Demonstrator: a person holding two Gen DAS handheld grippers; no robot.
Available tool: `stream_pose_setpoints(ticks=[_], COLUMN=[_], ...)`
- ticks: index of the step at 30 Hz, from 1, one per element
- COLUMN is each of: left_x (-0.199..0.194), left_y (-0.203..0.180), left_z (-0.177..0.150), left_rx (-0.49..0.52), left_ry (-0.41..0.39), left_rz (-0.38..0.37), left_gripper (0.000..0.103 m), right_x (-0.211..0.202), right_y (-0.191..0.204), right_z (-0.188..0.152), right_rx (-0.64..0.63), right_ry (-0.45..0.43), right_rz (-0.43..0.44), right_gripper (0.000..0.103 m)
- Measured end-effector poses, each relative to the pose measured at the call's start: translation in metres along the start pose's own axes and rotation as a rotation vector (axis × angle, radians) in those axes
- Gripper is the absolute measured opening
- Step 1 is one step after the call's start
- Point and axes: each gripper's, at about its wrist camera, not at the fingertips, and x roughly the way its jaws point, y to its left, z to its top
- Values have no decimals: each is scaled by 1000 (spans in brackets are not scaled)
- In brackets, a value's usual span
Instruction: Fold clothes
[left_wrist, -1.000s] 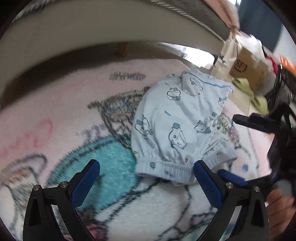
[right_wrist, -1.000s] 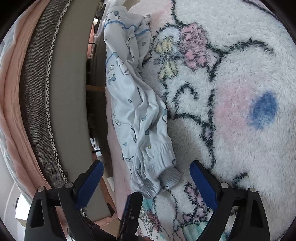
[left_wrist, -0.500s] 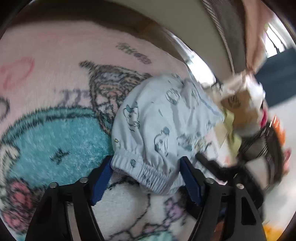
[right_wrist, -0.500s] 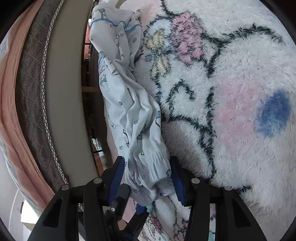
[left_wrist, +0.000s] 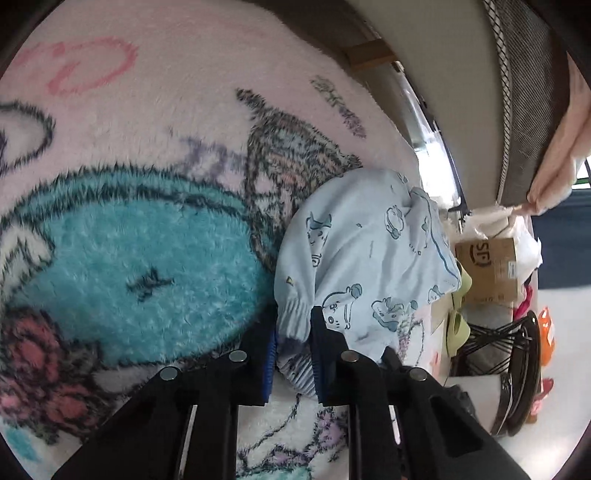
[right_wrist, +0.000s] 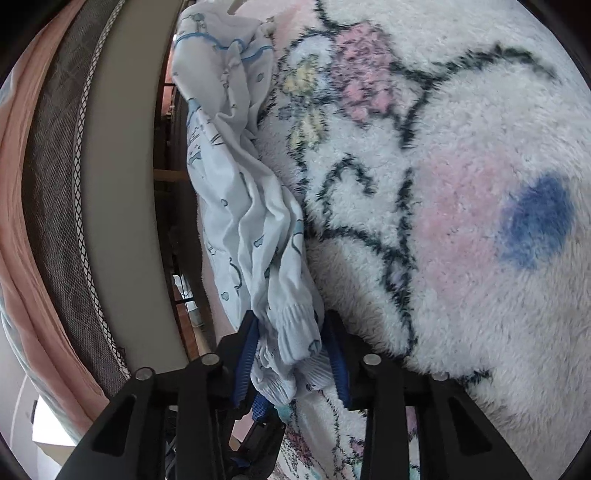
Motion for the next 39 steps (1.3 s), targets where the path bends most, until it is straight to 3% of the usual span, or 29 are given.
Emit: stream_pose_setpoints(ticks=[4,9,14,25,39], left_x=[2,-2,-5,-21,-54], left_y=[-6,-13,-21,-34,-30], left_z=[2,0,-1,-2,-12], left_rx=[3,21,34,60,30], left_ry=[2,-6,-6,-9,64], left_rz=[-5,-16,-38,-62,-80], left_gripper=[12,11,11,10,10], right_x=[-4,-13,-29,-16,-34], right_y=[-1,5,23,48,117], right_z=[1,0,1,5,-33], right_rx=[33,36,-35,-157,-379], right_ry=[7,-10,-48,-86,-126], right_rz=[8,7,-23,-72,-360], right_gripper=[22,21,11,8,7])
